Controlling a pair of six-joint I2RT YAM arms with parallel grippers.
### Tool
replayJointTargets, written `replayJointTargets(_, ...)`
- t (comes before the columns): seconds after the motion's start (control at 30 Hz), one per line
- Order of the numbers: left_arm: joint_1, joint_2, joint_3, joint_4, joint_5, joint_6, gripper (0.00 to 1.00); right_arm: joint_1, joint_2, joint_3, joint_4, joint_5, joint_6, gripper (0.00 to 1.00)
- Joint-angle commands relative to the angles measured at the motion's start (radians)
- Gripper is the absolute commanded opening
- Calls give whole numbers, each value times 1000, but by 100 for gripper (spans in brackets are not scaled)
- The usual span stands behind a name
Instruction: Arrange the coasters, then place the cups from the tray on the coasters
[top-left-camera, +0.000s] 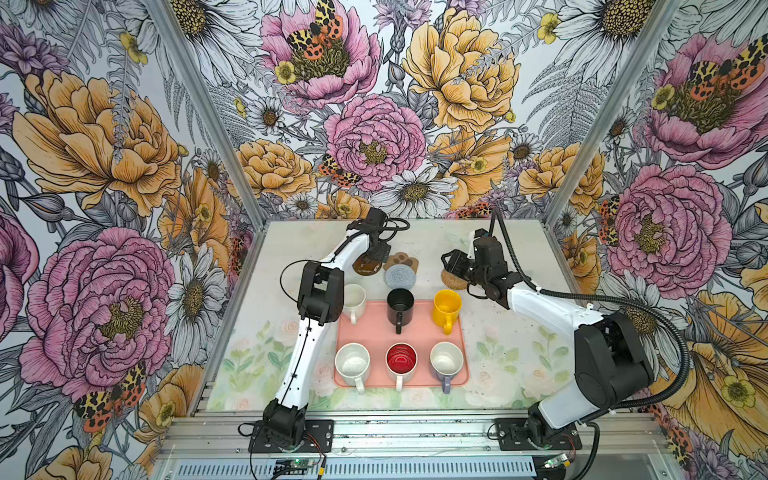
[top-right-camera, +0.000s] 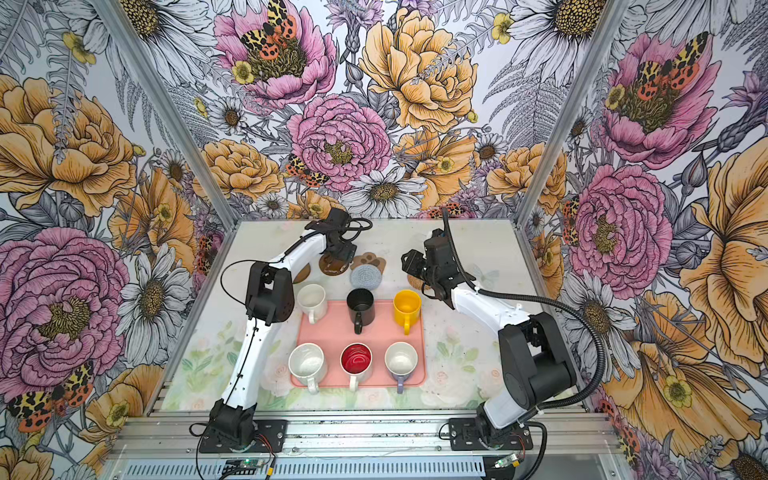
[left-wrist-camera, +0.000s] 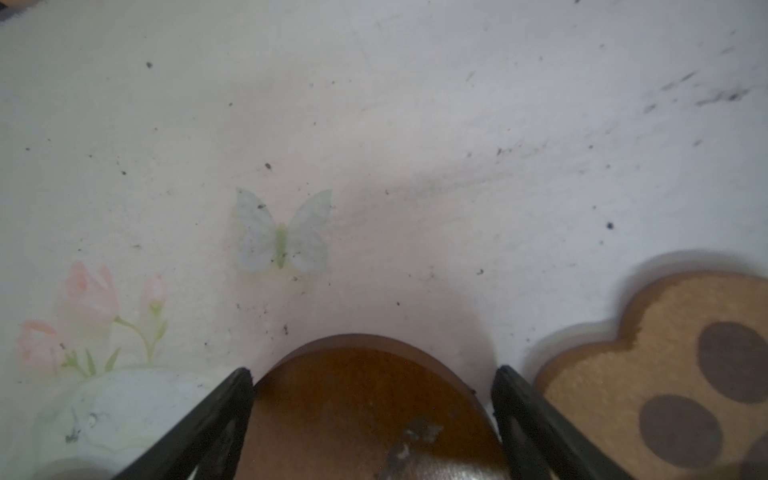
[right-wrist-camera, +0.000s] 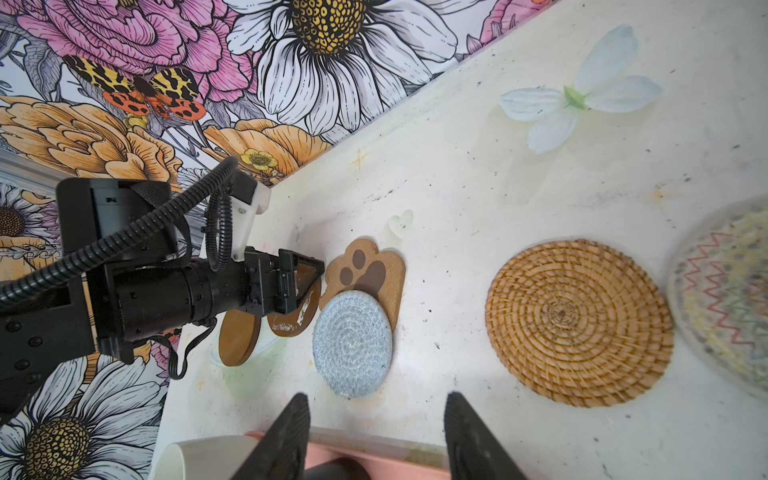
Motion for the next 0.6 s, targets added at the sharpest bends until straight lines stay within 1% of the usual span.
replayJointTargets(0.0,14,-22,-59,-75,-25,7,90,-5,-10,7,28,-22,-5,54)
replayJointTargets(0.37,24,-95,-187,-48,-36,17,90,-2,6,19,36,-39,2,54)
replayJointTargets(0.4,28,-106,-207,-34,-67,17,90,0,5,19,36,-39,2,54)
replayJointTargets(0.57,49,-138,-255,-1,-69,13,90,3,3,19,39,-37,3,54)
